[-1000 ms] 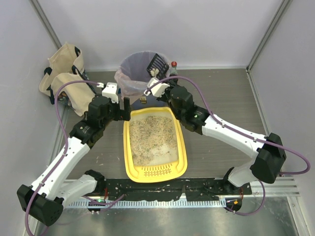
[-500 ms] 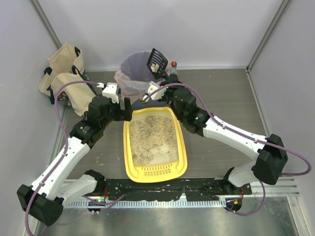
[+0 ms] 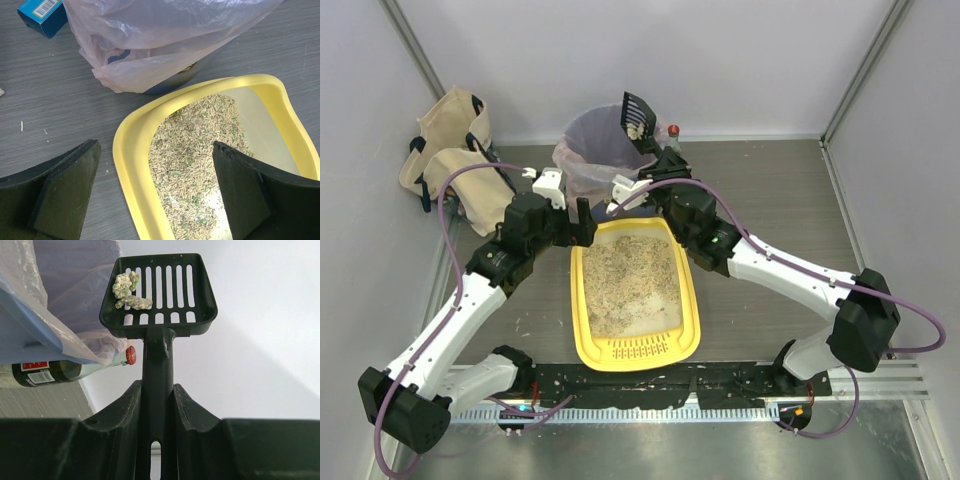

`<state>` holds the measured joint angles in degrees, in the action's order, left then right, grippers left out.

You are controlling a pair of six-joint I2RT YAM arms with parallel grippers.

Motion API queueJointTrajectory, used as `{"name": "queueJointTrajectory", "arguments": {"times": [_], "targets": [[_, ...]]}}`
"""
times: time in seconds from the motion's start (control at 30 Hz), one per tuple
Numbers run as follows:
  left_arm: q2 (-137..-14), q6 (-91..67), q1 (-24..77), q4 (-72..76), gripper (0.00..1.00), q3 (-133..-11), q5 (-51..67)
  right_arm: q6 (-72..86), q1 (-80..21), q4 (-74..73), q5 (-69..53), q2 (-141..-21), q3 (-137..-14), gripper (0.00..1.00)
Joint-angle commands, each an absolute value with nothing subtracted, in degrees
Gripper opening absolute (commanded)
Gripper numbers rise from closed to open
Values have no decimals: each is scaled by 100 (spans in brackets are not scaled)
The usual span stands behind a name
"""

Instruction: Clean the litter box

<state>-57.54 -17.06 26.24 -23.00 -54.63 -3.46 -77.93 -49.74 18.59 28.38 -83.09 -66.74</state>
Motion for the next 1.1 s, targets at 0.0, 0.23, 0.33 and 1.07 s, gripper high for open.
{"name": "queueJointTrajectory", "arguments": {"times": [0.0,0.23,0.33,1.07], "targets": [[-5722,-1582,2637,-2267,98,-5713,-483,-8516,-4966,2347,2962,-8350,-6750,1],[-5722,-1573,2637,-2303,98,-5713,-510,-9043,-4966,2285,3128,-8420,-6662,1],[-5730,-1582,2637,-2311,98,-5713,-510,-9482,-4966,2522,3234,-8464,-6557,2],[-5652,-1600,2637,-2320,98,-5704,-510,-12295,-4966,5993,2172,-8991,-5124,1]]}}
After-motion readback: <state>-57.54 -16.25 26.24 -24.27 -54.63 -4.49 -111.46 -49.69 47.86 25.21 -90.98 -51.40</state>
